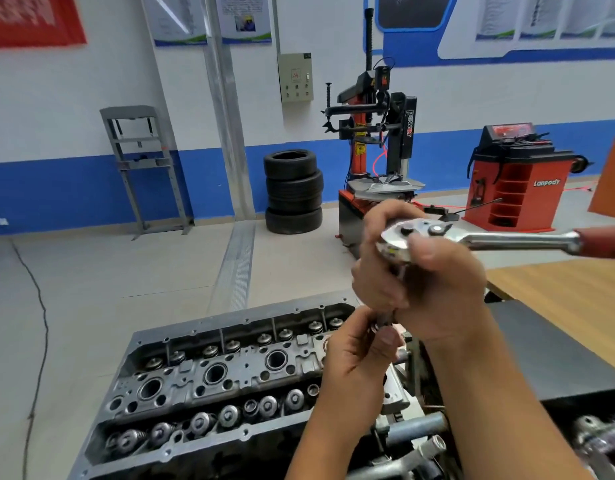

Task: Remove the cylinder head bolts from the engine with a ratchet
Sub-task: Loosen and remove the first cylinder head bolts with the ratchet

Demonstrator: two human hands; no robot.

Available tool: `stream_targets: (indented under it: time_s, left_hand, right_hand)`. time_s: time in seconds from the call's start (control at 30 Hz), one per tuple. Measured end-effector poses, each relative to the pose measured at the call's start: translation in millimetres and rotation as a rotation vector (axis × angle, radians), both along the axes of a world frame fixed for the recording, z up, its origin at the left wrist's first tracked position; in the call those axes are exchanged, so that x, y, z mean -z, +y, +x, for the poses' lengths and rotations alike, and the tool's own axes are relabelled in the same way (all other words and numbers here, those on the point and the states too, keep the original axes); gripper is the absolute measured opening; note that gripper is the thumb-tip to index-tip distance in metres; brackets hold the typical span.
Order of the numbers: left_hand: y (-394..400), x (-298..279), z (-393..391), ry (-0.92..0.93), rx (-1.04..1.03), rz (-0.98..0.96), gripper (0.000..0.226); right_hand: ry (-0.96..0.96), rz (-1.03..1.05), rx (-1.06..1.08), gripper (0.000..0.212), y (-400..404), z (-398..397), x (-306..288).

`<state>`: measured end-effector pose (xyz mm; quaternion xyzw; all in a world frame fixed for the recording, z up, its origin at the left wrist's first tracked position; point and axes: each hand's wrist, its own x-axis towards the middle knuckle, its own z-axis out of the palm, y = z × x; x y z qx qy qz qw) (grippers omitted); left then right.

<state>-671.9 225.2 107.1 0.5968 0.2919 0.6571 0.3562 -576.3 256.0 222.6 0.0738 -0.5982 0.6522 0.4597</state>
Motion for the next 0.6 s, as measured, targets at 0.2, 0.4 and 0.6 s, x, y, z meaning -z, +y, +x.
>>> stream_targets:
  time_s: [0.2,0.4,0.6]
  left_hand:
    - [2,2,5,-0.078,-0.051,0.01,0.01]
    - [1,6,3,-0.075,-0.057,-0.047,0.031]
    - [-2,3,5,0.023,-0.001,-0.066,0.038]
  right_hand:
    - [0.097,-0.013,0.5,0.024,-19,-5,12]
    - [0.096,0.063,0.838,0.027,-35,-24,16]
    - [0.004,-0.043,0.18,0.045,-10,11,0]
